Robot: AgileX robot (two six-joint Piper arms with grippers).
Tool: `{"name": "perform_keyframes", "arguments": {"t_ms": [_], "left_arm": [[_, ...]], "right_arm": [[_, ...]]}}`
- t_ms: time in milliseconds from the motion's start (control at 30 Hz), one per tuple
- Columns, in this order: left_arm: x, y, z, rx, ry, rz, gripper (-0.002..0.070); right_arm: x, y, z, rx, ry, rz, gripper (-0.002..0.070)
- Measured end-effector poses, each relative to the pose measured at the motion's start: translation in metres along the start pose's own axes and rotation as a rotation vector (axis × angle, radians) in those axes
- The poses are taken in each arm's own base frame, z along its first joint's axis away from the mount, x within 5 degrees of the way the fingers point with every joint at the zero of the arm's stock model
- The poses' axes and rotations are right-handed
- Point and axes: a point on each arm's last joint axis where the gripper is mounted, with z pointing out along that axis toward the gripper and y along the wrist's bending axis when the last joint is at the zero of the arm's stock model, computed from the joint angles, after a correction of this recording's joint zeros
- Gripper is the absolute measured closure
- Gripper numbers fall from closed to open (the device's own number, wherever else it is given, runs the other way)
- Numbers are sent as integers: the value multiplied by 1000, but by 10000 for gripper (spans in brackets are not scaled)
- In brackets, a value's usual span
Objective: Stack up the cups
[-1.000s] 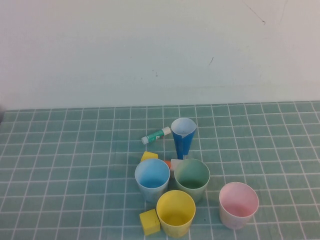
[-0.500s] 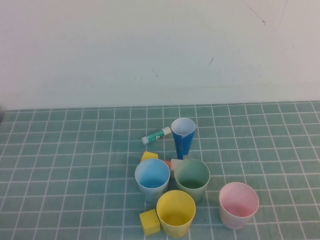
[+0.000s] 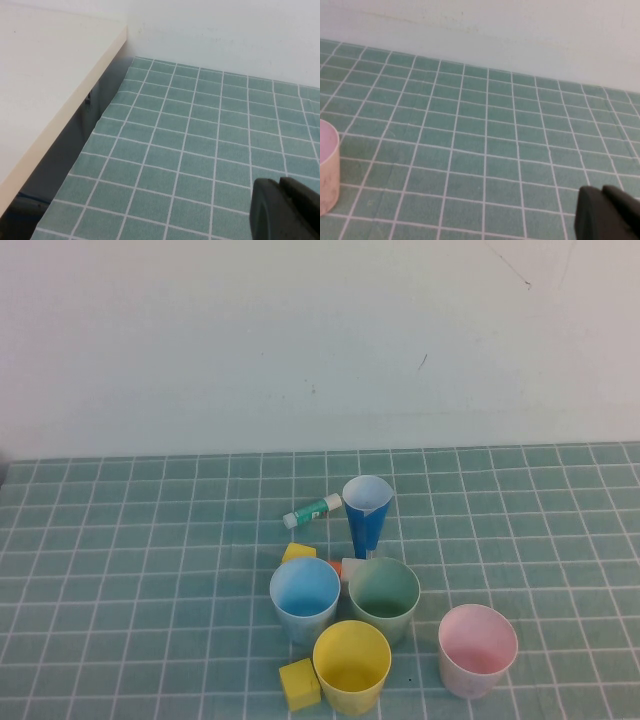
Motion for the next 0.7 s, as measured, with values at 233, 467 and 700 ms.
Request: {"name": "perform_keyframes", "arguments": {"t_ms": [233, 467, 700], "left_arm": [[-2, -1, 0, 13, -17, -29, 677], [-15, -11, -2, 174, -129, -661, 677], [-26, -8, -4, 247, -214, -1081, 677]], "right_arm": [[0, 0, 0, 0, 0, 0, 678], [-2, 7, 0, -74, -11, 180, 678], [-9, 21, -3, -262, -25, 634, 678]]}}
